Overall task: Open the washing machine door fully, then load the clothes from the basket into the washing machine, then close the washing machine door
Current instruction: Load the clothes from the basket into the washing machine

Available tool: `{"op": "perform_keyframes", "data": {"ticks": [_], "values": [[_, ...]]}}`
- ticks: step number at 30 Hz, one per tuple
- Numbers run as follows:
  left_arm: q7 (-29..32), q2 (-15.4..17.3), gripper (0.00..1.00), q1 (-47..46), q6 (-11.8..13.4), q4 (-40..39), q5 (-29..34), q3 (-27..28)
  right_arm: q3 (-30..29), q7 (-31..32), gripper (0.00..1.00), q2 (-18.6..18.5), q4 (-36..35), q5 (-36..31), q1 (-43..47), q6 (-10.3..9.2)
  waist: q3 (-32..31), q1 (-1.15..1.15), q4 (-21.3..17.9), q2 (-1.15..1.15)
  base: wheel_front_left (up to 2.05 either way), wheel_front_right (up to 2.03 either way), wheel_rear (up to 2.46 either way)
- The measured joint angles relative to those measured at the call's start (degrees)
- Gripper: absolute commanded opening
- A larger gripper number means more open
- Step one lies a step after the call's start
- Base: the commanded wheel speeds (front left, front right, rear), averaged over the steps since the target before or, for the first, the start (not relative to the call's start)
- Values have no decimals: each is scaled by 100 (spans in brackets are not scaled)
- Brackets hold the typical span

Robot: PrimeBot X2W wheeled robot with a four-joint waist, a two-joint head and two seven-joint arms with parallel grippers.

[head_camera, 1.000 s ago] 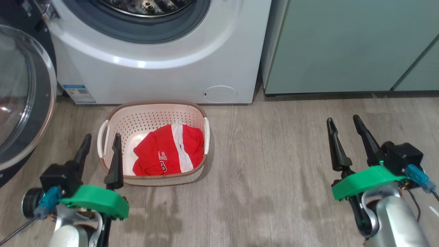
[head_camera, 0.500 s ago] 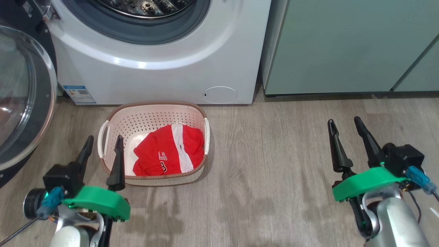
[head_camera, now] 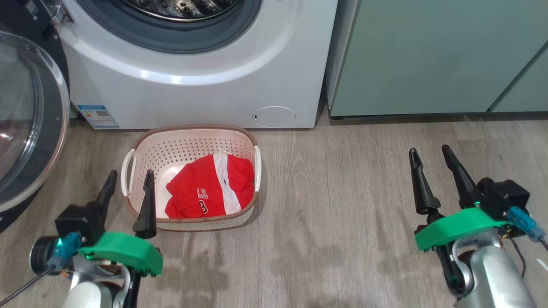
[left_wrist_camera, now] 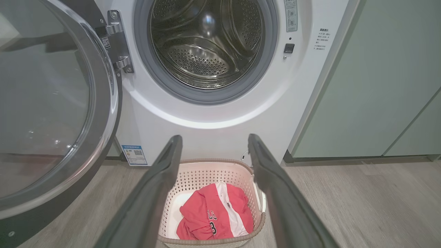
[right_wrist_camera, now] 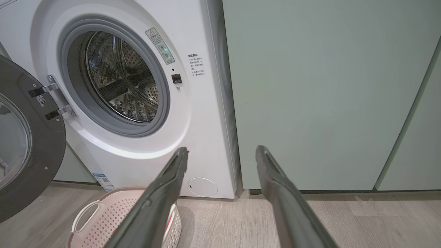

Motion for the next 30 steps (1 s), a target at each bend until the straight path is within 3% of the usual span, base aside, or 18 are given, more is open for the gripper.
{"op": "perform_keyframes", "data": {"ticks": [19, 30], "values": [[-8, 64, 100, -27, 48, -18, -34, -129, 15, 0, 100, 4, 9, 25, -19, 0, 53, 0, -15, 0, 166, -166, 0], [-58, 104, 100, -27, 79, -23, -34, -177, 36, 0, 100, 8, 23, 25, -28, 0, 12, 0, -3, 0, 48, -48, 0]]}}
